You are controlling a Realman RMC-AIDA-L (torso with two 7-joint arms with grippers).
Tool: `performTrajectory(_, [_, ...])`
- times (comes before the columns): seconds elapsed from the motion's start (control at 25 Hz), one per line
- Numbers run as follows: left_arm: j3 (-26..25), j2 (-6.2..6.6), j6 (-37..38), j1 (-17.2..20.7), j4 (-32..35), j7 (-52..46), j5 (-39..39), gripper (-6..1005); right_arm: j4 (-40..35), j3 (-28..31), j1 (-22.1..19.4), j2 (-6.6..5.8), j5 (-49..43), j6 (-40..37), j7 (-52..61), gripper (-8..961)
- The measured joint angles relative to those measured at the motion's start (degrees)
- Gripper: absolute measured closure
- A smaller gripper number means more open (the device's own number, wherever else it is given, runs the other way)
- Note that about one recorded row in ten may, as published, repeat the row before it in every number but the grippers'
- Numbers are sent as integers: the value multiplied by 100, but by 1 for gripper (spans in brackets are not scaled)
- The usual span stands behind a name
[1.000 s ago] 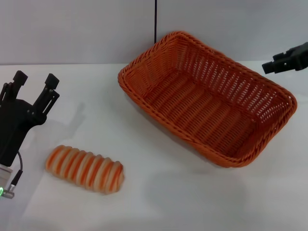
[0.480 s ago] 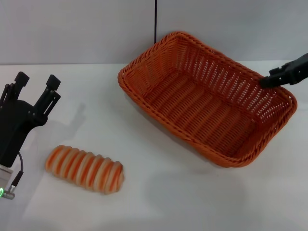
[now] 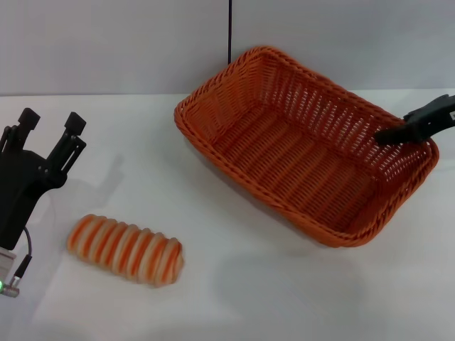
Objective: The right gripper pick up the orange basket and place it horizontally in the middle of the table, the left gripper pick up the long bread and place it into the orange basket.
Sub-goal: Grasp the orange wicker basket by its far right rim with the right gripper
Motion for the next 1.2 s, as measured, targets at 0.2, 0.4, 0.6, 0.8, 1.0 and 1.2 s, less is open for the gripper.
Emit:
performTrajectory(0.2, [0,2,6,9,0,-3,0,138,-16,22,-18,42,1,-38,-50,661])
performTrajectory(0.4, [-22,2,10,18,0,-3,0,138,-34,75,-49,52,26,-45,-95,741])
performTrajectory(0.6, [-39,2,11,18,0,-3,0,138,-237,116,-153,84,171,-29,-217,781])
performTrajectory(0.8, [-47,1,13,18,1,-3,-20,137,-961,119,-486,110,788,275,-361,797])
performTrajectory(1.0, [-53,1,24,7,1,-3,-35,138,-1510,174,-720,59,1179,676,-493,798])
performTrajectory(1.2, [-60,1,27,-38,0,-3,-43,137,-2098,397,-985,55,1805,1250,-766,798])
